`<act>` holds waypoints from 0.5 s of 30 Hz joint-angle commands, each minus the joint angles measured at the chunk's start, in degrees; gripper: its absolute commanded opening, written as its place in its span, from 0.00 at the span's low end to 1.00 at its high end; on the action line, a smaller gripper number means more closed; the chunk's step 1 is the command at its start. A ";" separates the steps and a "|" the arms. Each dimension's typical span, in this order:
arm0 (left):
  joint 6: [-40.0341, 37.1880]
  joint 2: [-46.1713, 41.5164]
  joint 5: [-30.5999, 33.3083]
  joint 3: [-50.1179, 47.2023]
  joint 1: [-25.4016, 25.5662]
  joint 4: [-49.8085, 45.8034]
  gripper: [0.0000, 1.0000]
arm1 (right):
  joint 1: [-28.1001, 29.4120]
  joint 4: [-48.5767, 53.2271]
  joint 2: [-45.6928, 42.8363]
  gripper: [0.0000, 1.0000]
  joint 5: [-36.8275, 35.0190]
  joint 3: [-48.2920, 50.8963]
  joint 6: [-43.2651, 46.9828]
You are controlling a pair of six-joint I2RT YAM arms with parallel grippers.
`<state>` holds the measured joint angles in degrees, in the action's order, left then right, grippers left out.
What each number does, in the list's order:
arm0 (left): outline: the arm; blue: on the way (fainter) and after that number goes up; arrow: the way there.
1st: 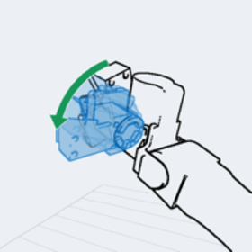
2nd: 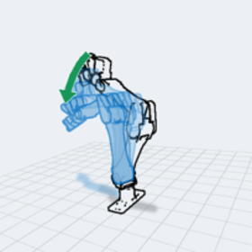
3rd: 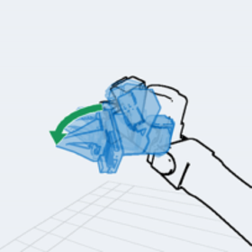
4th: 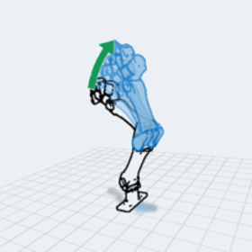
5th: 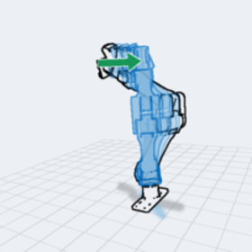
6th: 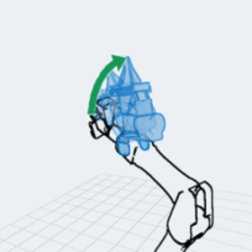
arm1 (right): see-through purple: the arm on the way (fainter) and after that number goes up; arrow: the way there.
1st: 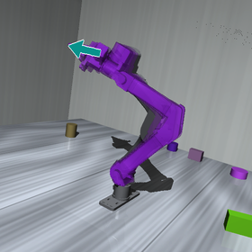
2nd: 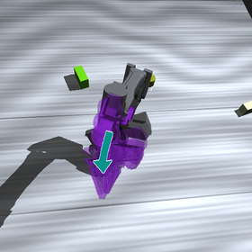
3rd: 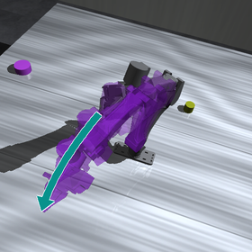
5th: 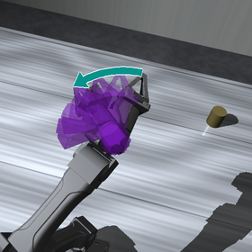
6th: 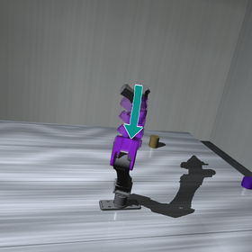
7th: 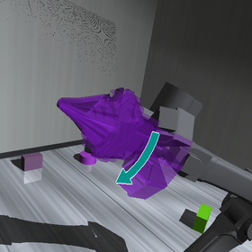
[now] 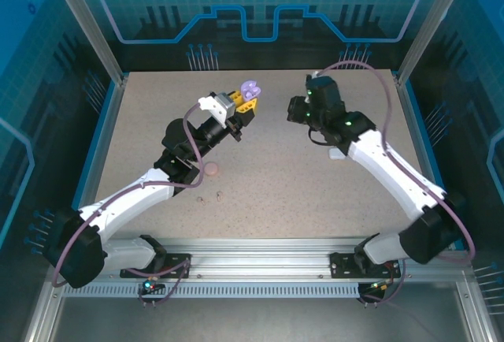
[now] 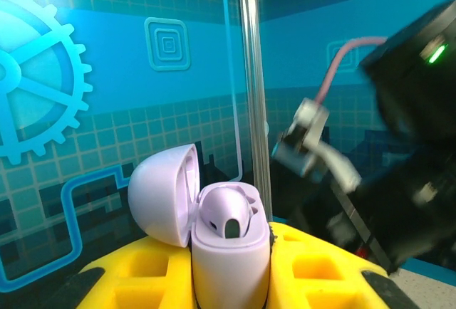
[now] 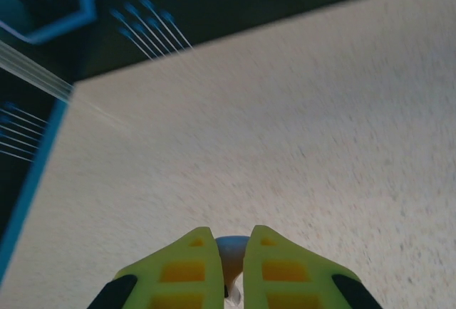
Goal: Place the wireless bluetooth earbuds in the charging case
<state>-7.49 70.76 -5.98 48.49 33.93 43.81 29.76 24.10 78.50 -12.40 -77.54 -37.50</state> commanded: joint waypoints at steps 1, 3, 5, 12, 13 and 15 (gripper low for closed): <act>0.11 -0.38 -2.14 1.36 0.17 1.18 0.00 | 0.80 -4.51 -4.21 0.09 2.58 -1.38 6.72; -0.07 -0.19 -2.86 1.38 0.18 1.04 0.00 | 0.91 -5.08 -5.86 0.09 4.20 -3.20 8.21; -0.20 -0.02 -3.28 1.53 0.19 0.95 0.00 | 1.12 -5.10 -7.05 0.09 5.65 -5.26 9.41; -0.25 1.23 -5.01 2.13 0.21 0.52 0.00 | 3.60 -5.19 -8.19 0.10 9.42 -11.33 11.67; -0.25 1.31 -5.30 2.27 0.19 0.48 0.00 | 4.09 -5.29 -8.10 0.10 9.87 -11.70 11.68; -0.09 1.48 -5.53 2.44 0.18 0.24 0.00 | 4.98 -5.40 -7.80 0.10 10.76 -12.35 12.07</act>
<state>-7.51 71.70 -9.61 48.53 33.93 43.55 33.36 20.21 71.02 -4.40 -88.05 -27.24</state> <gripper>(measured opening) 0.218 0.102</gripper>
